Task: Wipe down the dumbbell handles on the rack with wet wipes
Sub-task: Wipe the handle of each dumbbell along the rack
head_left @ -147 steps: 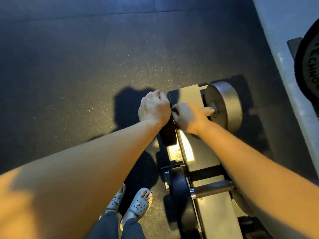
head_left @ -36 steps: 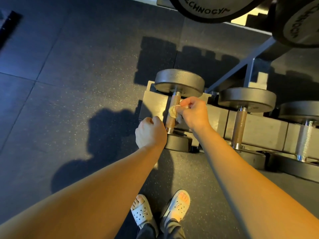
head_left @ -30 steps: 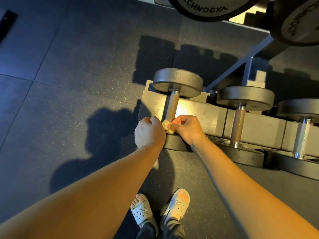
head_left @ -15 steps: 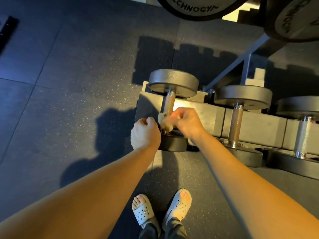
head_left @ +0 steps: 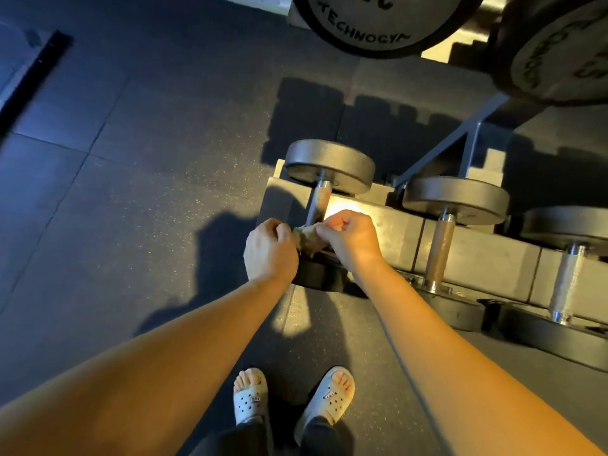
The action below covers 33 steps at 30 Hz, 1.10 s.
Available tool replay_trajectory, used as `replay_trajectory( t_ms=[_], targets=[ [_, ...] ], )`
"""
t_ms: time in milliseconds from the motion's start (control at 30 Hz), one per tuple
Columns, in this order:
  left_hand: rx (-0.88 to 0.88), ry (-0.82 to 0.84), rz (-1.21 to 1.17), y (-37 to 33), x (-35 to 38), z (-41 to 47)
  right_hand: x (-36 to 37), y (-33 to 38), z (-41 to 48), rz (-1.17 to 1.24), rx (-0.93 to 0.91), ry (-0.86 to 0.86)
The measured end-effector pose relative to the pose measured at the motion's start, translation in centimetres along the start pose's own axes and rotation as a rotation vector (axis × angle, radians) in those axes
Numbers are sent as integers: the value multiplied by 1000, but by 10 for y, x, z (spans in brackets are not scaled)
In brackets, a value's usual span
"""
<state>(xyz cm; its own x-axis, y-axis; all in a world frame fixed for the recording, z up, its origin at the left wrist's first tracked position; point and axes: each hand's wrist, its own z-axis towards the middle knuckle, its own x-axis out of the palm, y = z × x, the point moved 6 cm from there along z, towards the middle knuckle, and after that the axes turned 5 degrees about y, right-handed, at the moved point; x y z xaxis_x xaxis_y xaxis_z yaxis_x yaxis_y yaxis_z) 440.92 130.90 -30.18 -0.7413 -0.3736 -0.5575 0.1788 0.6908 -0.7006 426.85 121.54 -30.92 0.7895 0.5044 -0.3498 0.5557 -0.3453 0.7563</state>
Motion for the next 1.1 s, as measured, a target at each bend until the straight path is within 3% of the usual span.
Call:
replay_trajectory(
  t_ms=[133,233,367,433,600,800,900,1033,1100],
  targets=[
    [378,35,155,-14,-2,-1,0,8,-17,170,117,-98],
    [570,233,229,-18,2,2,9,10,-26,292,244,-106],
    [319,528,165,-3,6,30,9,12,-38,384,220,-200],
    [161,527,-14,-2,-3,51,7,6,-47,328,185,-348],
    [36,409,-159,-25,-2,84,27,-9,-51,194,281,-613],
    [75,545,-168,-30,28,60,36,-9,-41,65,496,-683],
    [44,633,-147,-5,27,65,39,-2,-45,22,481,-747],
    [85,872,224,14,25,67,33,2,-47,-11,514,-714],
    [109,877,308,8,23,67,32,7,-48,-26,529,-702]
  ],
)
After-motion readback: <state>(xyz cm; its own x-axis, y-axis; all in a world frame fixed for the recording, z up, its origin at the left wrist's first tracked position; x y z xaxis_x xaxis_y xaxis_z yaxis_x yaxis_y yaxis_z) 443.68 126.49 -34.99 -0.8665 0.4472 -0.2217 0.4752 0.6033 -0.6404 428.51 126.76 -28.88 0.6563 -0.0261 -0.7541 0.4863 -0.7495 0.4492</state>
